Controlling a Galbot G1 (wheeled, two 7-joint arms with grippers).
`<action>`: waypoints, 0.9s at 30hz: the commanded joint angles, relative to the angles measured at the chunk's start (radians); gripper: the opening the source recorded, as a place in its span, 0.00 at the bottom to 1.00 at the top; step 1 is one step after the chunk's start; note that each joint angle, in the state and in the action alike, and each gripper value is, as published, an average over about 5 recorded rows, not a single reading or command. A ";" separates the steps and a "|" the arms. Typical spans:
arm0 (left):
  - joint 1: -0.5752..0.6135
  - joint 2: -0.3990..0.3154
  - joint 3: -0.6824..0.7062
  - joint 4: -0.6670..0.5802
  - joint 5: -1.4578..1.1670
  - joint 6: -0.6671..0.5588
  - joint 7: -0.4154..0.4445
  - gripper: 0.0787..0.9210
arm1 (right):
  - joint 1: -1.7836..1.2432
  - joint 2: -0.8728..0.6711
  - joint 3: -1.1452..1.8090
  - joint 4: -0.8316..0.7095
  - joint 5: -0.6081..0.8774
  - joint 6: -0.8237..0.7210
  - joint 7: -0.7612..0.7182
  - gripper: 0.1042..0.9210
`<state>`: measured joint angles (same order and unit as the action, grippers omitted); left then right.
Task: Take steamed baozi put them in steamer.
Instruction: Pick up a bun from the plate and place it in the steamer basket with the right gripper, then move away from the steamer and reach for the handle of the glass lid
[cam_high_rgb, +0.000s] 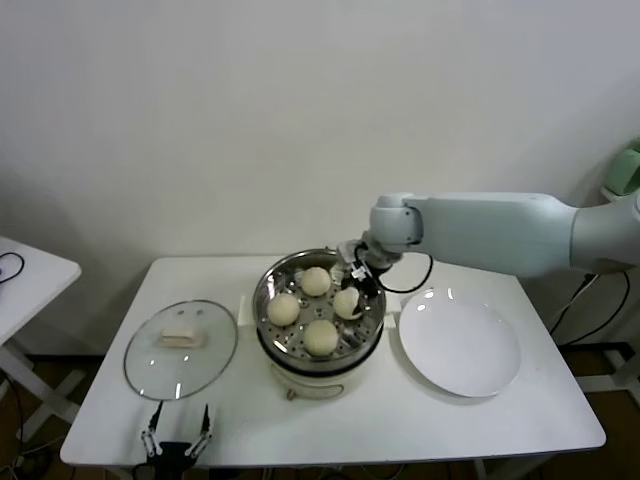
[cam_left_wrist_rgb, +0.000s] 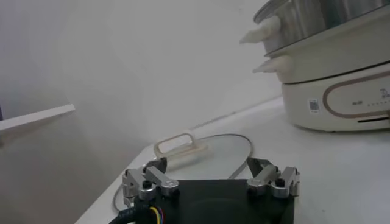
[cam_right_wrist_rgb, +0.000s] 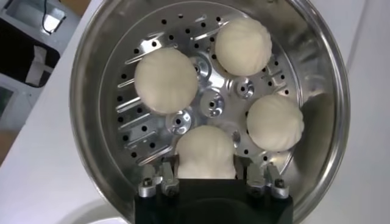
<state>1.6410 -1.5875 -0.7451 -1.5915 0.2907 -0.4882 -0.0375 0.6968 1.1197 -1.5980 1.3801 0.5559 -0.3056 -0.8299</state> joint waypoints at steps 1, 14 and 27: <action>0.000 0.000 0.000 -0.005 -0.001 0.002 0.001 0.88 | 0.005 0.003 -0.006 -0.006 -0.019 0.011 0.003 0.73; -0.019 0.034 -0.021 -0.068 -0.039 0.037 0.021 0.88 | 0.148 -0.255 0.072 0.110 0.075 -0.023 0.120 0.88; -0.061 0.091 -0.040 -0.086 0.000 0.043 0.031 0.88 | -0.753 -0.690 1.033 0.298 0.185 -0.053 0.773 0.88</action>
<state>1.5985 -1.5251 -0.7790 -1.6638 0.2726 -0.4489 -0.0089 0.5984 0.7416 -1.2858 1.5427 0.6638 -0.3489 -0.4817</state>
